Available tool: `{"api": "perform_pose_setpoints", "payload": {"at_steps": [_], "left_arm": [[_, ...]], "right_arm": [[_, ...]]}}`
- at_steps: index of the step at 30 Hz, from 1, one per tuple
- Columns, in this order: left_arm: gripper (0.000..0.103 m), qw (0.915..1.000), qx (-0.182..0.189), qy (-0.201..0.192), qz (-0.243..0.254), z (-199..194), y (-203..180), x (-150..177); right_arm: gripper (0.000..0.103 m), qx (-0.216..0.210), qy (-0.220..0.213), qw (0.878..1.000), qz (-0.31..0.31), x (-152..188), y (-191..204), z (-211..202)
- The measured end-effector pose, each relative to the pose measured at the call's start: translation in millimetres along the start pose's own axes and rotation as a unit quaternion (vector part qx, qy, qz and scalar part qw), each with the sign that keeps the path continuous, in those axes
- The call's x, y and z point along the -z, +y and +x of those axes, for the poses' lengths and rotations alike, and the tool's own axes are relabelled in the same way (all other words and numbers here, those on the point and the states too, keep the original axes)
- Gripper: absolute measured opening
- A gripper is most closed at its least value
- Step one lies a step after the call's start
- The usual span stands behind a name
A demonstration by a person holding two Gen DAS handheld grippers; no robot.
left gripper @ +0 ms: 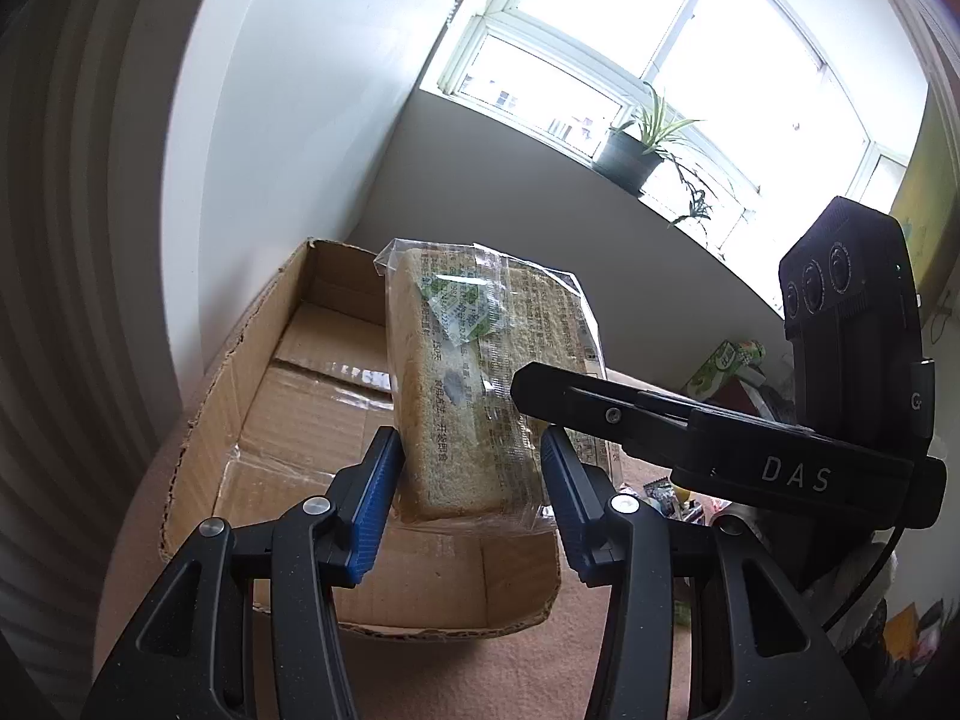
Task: Organize snacks
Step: 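Lift the bread loaf with the right tool and carry it into the cardboard box, then open the right tool to release the bread in the box and withdraw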
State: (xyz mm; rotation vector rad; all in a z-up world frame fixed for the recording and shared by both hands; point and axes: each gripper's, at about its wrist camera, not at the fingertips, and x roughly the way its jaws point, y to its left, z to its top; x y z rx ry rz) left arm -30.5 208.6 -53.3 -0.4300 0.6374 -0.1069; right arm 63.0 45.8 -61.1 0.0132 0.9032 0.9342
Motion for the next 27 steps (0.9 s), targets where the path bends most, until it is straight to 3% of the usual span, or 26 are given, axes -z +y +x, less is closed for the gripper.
{"api": "perform_pose_setpoints", "payload": {"at_steps": [9,13,16,27], "left_arm": [[0.046,0.9987,-0.046,0.017,-0.013,18.6,11.7,-8.1],[0.046,0.9968,-0.076,0.022,-0.015,24.1,14.6,-5.5],[0.046,0.9966,-0.078,0.016,-0.019,17.1,17.1,-3.8],[0.046,0.9973,-0.073,-0.005,-0.005,3.5,-2.5,-5.3]], "right_arm": [[0.047,-0.017,0.027,0.999,0.012,-8.2,-11.4,37.8],[0.052,0.006,0.032,0.999,0.016,-8.6,-15.1,45.0],[0.059,0.007,0.022,1.000,0.020,-9.1,-19.8,37.6],[0.060,0.027,-0.007,1.000,0.011,-2.9,-29.7,-15.0]]}}
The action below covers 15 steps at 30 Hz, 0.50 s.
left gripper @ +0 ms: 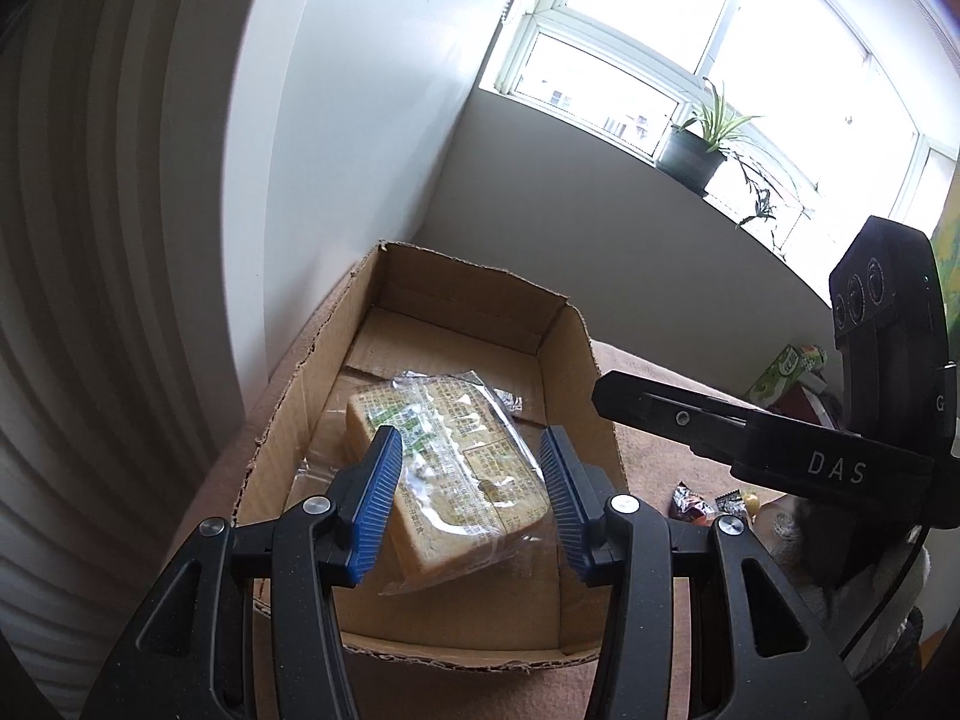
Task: Organize snacks
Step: 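Open the right tool to release the bread in the box and withdraw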
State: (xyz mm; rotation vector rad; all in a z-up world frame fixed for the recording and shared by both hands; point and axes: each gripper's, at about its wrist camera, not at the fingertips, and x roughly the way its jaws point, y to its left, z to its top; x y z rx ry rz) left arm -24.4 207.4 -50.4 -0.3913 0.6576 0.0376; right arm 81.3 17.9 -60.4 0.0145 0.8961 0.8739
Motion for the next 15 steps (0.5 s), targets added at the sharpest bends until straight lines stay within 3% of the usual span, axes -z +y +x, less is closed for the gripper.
{"api": "perform_pose_setpoints", "payload": {"at_steps": [6,9,15], "left_arm": [[0.046,0.9995,0.025,-0.008,0.017,-7.4,-26.0,0.5],[0.046,0.9986,0.040,-0.008,0.032,-8.9,-45.8,4.2],[0.046,0.9958,0.068,0.003,0.061,-1.4,-87.6,12.0]], "right_arm": [[0.062,0.028,-0.030,0.999,0.013,13.0,-28.1,-50.6],[0.068,0.050,-0.051,0.997,0.019,24.7,-46.4,-80.6],[0.069,0.084,-0.083,0.991,0.058,53.7,-92.1,-129.6]]}}
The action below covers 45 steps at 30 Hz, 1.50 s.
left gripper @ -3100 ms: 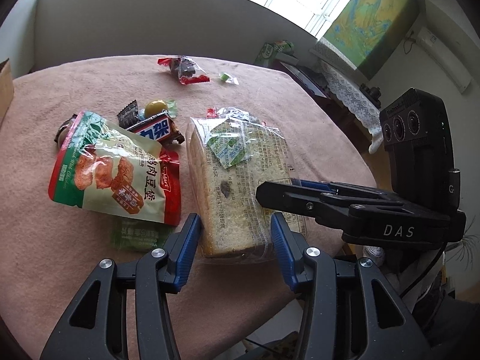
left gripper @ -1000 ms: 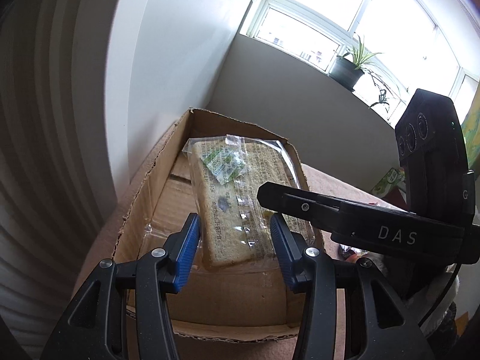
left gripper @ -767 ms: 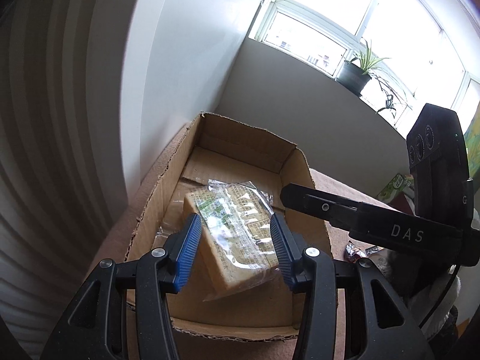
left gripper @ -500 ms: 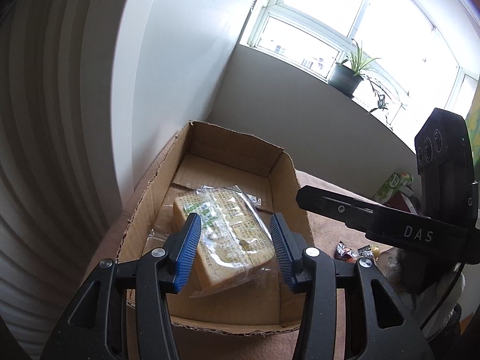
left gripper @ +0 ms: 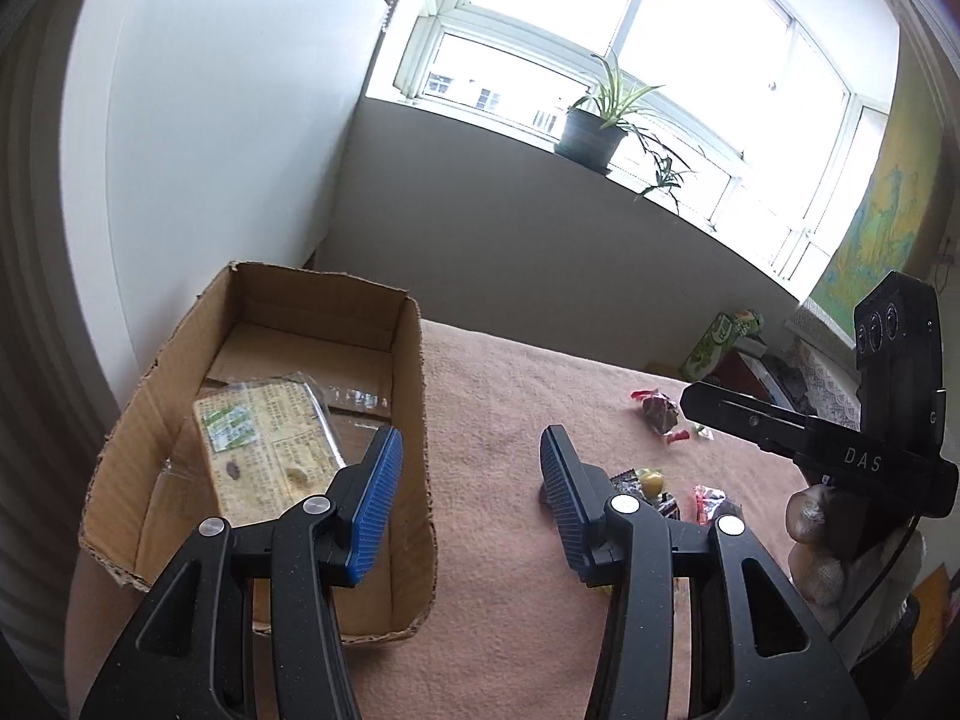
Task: Organize snacks
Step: 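Open the right tool to release the bread in the box and withdraw, then move the right tool to the bagged dark pastry and close on it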
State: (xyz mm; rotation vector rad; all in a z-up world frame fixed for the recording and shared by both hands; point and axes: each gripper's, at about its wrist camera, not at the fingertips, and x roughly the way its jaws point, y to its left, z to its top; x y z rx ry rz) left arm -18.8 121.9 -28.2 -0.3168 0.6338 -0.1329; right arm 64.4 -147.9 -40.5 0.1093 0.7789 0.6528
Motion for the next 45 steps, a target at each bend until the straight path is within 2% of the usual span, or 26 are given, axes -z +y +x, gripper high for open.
{"api": "perform_pose_setpoints", "payload": {"at_steps": [4,13,16,20,29,31,34,39,45], "left_arm": [[0.046,0.9996,0.014,0.012,0.022,8.7,-24.1,6.1],[0.047,0.9945,0.047,0.064,0.069,27.6,-59.1,38.5],[0.047,0.9899,0.068,0.097,0.077,35.6,-62.7,56.1],[0.047,0.9842,0.085,0.129,0.087,40.3,-67.1,76.3],[0.049,0.9728,0.090,0.160,0.141,50.5,-95.8,100.9],[0.052,0.9711,0.082,0.159,0.158,51.8,-104.1,105.3],[0.057,0.9683,0.078,0.159,0.176,58.0,-114.5,110.6],[0.057,0.9617,0.032,0.153,0.225,71.8,-126.9,121.1],[0.057,0.9594,0.019,0.143,0.242,73.6,-131.7,127.1]], "right_arm": [[0.069,0.042,-0.017,0.999,0.016,16.0,-38.4,-21.2],[0.069,0.114,-0.011,0.990,0.087,57.8,-132.2,-49.4],[0.069,0.114,0.000,0.989,0.097,63.4,-145.9,-47.7],[0.069,0.120,0.015,0.989,0.080,67.5,-145.3,-40.4],[0.069,0.143,0.044,0.987,0.053,77.3,-134.1,-24.0],[0.069,0.152,0.048,0.986,0.050,78.6,-134.7,-21.0],[0.079,0.153,0.053,0.985,0.056,81.7,-138.4,-17.1],[0.080,0.171,0.060,0.982,0.046,84.6,-138.3,-11.3],[0.081,0.189,0.072,0.979,0.011,86.6,-126.8,2.1]]}}
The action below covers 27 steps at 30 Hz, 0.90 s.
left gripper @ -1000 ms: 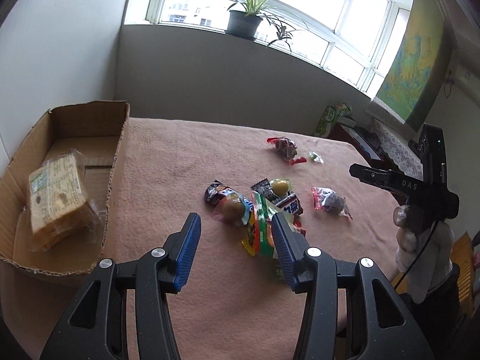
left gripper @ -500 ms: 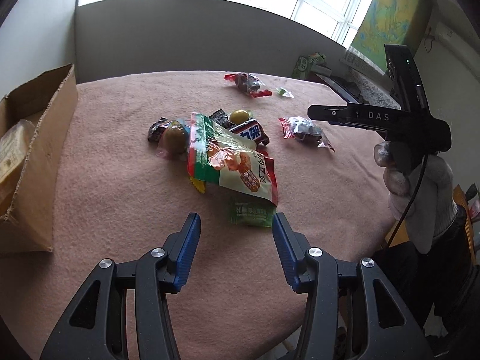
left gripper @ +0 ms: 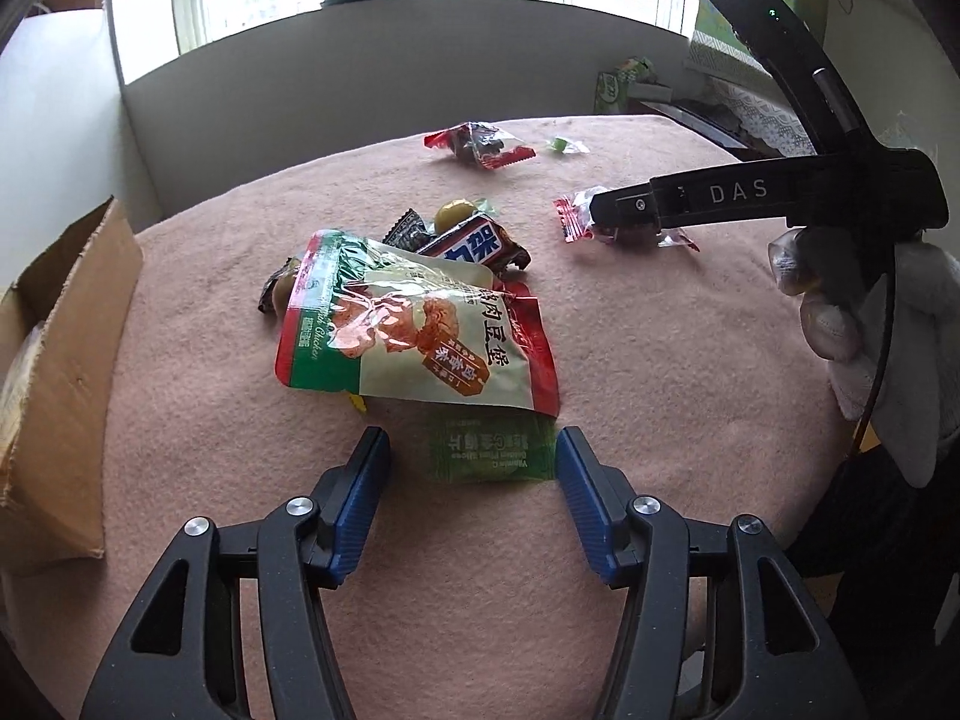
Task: Organize snacks
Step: 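Move the right tool to the bagged dark pastry and close on it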
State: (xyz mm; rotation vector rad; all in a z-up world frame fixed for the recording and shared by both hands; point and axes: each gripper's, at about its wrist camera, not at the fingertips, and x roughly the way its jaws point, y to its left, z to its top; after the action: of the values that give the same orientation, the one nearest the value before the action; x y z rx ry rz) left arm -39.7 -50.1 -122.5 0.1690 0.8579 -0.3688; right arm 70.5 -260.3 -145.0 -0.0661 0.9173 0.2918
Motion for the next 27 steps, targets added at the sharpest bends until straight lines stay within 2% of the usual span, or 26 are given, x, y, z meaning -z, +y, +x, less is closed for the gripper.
{"api": "perform_pose_setpoints", "payload": {"at_steps": [5,7,10,12,13,14,20,21,22,25,27], "left_arm": [[0.054,1.0000,0.002,-0.004,0.006,-1.2,-2.2,1.8],[0.047,1.0000,0.002,-0.006,0.008,-1.7,-2.2,1.8],[0.042,0.9999,0.000,-0.010,0.014,-2.6,-4.3,3.1],[0.040,0.9998,0.001,-0.011,0.015,-2.1,-5.0,2.8],[0.038,0.9998,0.002,-0.011,0.013,-2.0,-5.2,2.5],[0.038,0.9998,0.003,-0.012,0.013,-3.5,-5.5,3.5],[0.035,0.9999,0.008,-0.012,0.007,-4.2,-2.7,3.1],[0.027,0.9999,0.006,-0.014,0.005,-6.1,-1.5,3.6],[0.025,0.9999,0.005,-0.016,0.001,-6.8,0.2,3.3],[0.023,0.9995,0.024,-0.011,-0.019,-6.4,8.5,2.9],[0.023,0.9995,0.023,-0.013,-0.017,-7.4,8.3,3.8]], "right_arm": [[0.082,0.015,0.000,1.000,-0.023,-0.8,7.9,4.0],[0.082,0.017,-0.001,1.000,-0.025,-0.7,7.9,4.2],[0.082,0.020,0.002,0.999,-0.031,0.6,9.1,3.7],[0.067,0.022,0.014,0.999,-0.035,2.2,10.1,6.9],[0.064,0.024,0.013,0.999,-0.037,3.2,10.7,6.8],[0.051,0.027,0.016,0.999,-0.040,3.9,11.3,7.7],[0.046,0.020,0.013,0.999,-0.041,3.4,10.8,6.3],[0.046,0.017,0.011,0.999,-0.039,3.4,10.3,5.5],[0.044,0.015,0.010,0.999,-0.036,3.2,9.6,4.9],[0.043,0.010,0.007,1.000,-0.028,2.5,7.0,3.0],[0.042,0.011,0.006,1.000,-0.026,2.2,7.1,1.8]]}}
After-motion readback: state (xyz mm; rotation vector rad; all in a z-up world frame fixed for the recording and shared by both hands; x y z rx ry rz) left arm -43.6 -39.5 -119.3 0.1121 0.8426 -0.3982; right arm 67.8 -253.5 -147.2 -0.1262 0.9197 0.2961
